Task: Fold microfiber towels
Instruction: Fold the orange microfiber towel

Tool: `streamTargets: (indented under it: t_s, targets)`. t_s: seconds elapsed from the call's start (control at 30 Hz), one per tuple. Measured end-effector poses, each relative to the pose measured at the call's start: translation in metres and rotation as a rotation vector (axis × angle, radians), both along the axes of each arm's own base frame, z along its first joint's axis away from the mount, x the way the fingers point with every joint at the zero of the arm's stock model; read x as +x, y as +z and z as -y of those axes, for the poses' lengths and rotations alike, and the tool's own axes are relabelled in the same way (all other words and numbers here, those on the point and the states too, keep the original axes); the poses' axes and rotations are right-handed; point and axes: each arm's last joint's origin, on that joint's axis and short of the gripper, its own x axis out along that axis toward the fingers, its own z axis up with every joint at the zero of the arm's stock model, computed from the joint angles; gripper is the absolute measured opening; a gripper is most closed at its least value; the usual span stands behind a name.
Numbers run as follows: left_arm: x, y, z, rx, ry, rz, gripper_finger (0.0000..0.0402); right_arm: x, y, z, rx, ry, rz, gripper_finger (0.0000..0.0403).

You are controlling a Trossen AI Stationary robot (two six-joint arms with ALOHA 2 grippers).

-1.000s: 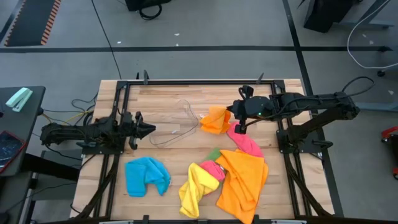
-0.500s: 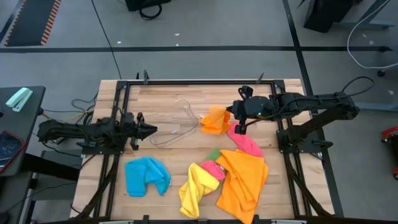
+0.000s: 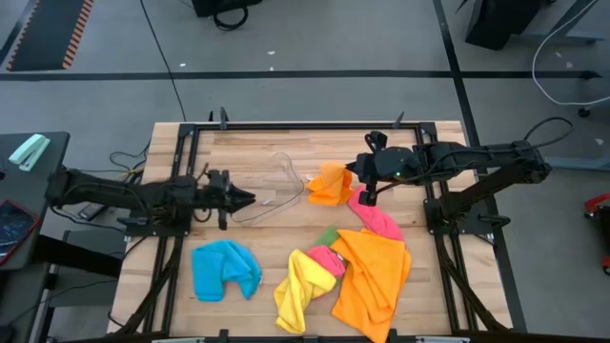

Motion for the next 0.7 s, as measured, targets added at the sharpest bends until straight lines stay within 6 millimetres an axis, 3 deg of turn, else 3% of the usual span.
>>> streamTargets:
  t_s: [0.4, 0.7]
  targets:
    - [0.061, 0.012, 0.002, 0.078, -0.015, -0.163, 0.0162, 0.001, 0.001, 0.0, 0.008, -0.007, 0.019, 0.0011]
    - [0.107, 0.005, 0.004, 0.214, -0.053, -0.275, 0.0201, 0.001, 0.002, 0.0, 0.018, -0.015, 0.031, 0.0011]
